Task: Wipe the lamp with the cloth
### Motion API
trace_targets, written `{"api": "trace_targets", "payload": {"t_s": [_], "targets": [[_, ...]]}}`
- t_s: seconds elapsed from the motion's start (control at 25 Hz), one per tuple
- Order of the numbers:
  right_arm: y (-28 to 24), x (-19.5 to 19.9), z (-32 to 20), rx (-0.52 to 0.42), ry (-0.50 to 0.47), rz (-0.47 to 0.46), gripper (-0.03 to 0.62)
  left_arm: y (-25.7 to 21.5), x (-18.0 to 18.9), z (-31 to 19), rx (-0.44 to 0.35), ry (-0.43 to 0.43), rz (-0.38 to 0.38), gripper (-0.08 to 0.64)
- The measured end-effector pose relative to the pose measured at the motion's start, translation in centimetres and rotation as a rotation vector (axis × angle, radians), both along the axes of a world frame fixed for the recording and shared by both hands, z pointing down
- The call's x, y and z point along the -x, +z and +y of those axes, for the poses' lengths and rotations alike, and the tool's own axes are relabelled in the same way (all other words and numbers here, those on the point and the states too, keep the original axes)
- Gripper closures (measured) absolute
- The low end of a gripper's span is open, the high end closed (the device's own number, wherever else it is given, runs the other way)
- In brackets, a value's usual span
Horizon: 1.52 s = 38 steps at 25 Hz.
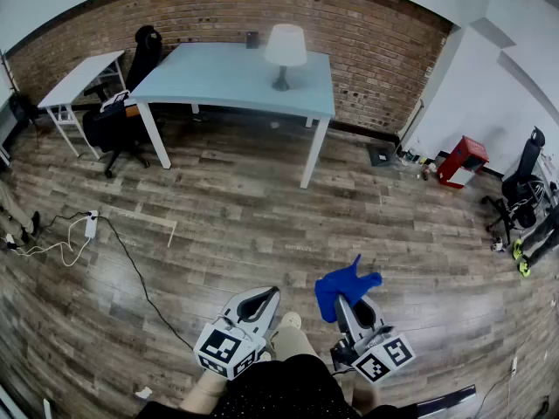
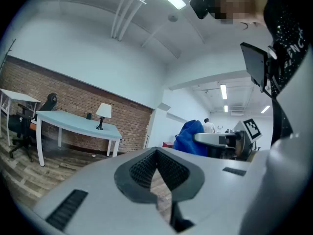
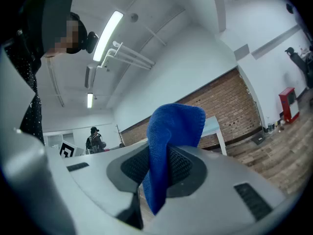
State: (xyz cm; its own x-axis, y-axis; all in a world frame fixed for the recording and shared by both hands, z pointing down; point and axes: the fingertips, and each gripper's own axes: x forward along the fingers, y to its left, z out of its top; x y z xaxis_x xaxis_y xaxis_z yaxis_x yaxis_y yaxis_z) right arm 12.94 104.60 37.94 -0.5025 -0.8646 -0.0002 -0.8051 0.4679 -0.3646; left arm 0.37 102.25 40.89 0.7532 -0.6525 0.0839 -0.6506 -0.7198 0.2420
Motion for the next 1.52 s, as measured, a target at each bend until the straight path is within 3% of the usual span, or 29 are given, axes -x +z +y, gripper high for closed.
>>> {"api": "trace_targets", "payload": {"t_s": [0.4,0.76,1.04,1.28,1.52], "targets": [[0.5,-2.4,-10.4,-0.061,-0.001,0.054,0.518,0.9,-2.6,-9.8,-0.018,-0.019,-0.032,0.552],[-0.9,-8.1,-26.4,-0.056,0.013,0.039,0.518,-0.8,-6.8,-24.5,-0.070,-0.105,-0.080,0.552],[-3.2,-7.5,-37.3,-0.144,-0.072,0.059,0.518,-1.8,-9.0,-35.2,-0.125,-0.171,-0.106,0.551],[-4.3,-8.1,-40.8,-0.195,-0.112,0.071,0.518,-2.0,-10.7,-39.3,-0.153,-0.192,-0.127,0.551],[-3.7,-8.5,-43.7,-0.178,-0.105,0.088,0.518,-1.9,-10.7,-42.1,-0.138,-0.205,-0.135,0.551]]}}
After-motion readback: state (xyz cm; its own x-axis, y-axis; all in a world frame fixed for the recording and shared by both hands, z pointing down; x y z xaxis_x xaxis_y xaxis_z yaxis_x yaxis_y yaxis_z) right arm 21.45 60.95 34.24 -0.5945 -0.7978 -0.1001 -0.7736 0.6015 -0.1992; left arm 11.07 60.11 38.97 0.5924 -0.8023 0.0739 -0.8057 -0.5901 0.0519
